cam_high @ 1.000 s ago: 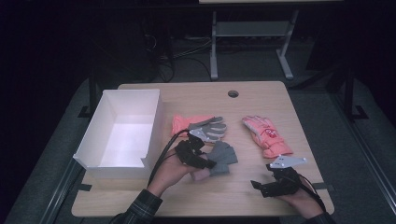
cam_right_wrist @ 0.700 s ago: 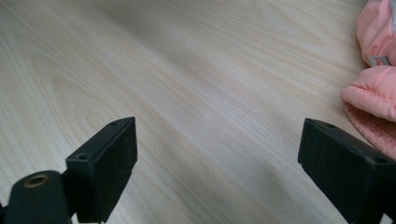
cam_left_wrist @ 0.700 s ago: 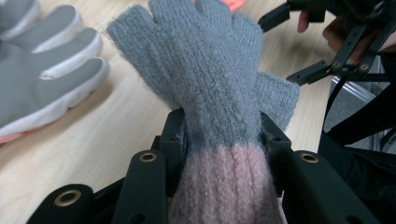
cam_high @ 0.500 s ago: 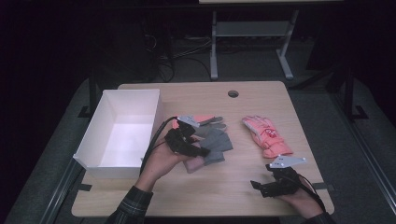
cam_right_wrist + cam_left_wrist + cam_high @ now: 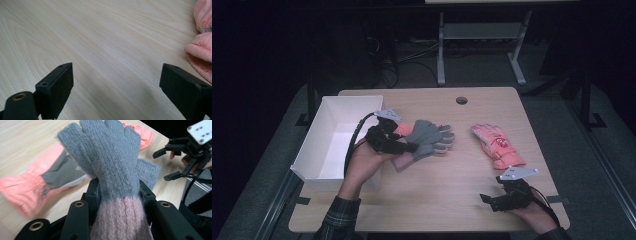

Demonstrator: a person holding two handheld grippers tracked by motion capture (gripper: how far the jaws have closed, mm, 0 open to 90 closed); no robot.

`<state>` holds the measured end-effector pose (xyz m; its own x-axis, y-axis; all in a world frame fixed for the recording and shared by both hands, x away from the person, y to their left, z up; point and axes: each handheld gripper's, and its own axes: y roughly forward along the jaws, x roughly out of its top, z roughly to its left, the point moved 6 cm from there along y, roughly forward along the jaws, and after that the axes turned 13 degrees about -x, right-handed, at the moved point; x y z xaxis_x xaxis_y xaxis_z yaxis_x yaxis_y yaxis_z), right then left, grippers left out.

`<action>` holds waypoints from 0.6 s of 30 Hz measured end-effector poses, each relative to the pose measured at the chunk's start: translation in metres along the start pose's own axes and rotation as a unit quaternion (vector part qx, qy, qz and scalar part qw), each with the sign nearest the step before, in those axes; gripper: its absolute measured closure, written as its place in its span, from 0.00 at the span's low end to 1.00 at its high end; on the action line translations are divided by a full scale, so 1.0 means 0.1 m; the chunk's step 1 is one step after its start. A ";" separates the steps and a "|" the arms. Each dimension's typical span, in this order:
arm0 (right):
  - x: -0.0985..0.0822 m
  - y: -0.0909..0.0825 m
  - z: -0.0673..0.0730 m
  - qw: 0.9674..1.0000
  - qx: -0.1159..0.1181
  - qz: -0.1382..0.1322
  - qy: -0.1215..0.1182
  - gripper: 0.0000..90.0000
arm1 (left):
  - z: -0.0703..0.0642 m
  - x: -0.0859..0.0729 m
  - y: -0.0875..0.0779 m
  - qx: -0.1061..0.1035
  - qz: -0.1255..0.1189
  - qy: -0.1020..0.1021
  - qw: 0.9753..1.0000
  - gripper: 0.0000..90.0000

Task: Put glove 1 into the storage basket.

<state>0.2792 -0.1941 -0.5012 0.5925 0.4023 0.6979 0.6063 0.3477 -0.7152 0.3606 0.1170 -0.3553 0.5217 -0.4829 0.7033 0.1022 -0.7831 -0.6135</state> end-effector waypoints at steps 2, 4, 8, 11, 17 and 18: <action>0.00 0.00 0.00 1.000 0.000 0.001 -0.002 0.13 | 0.02 0.00 -0.07 0.003 -0.011 -0.002 1.000 0.69; 0.00 0.01 0.00 1.000 0.000 0.000 -0.002 0.13 | 0.04 0.00 -0.14 0.008 -0.021 -0.006 1.000 0.69; 0.00 0.00 0.00 1.000 0.000 0.006 0.001 0.13 | 0.11 -0.01 -0.26 0.018 -0.033 -0.012 0.999 0.69; -0.01 0.00 -0.01 1.000 0.002 0.003 -0.001 0.13 | 0.14 -0.02 -0.36 0.028 -0.041 -0.014 0.999 0.69; 0.06 0.02 0.02 1.000 0.007 -0.006 -0.003 0.13 | 0.23 -0.06 -0.70 0.062 -0.067 -0.023 0.996 0.69; 0.06 0.03 0.03 1.000 0.008 -0.001 -0.006 0.13 | 0.25 -0.07 -0.76 0.069 -0.071 -0.026 0.995 0.69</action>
<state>0.2833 -0.1878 -0.4991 0.5848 0.4124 0.6985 0.5987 0.3616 -0.7147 0.3702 0.1897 -0.3228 0.5355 -0.3471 0.7699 0.2920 -0.7793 -0.5545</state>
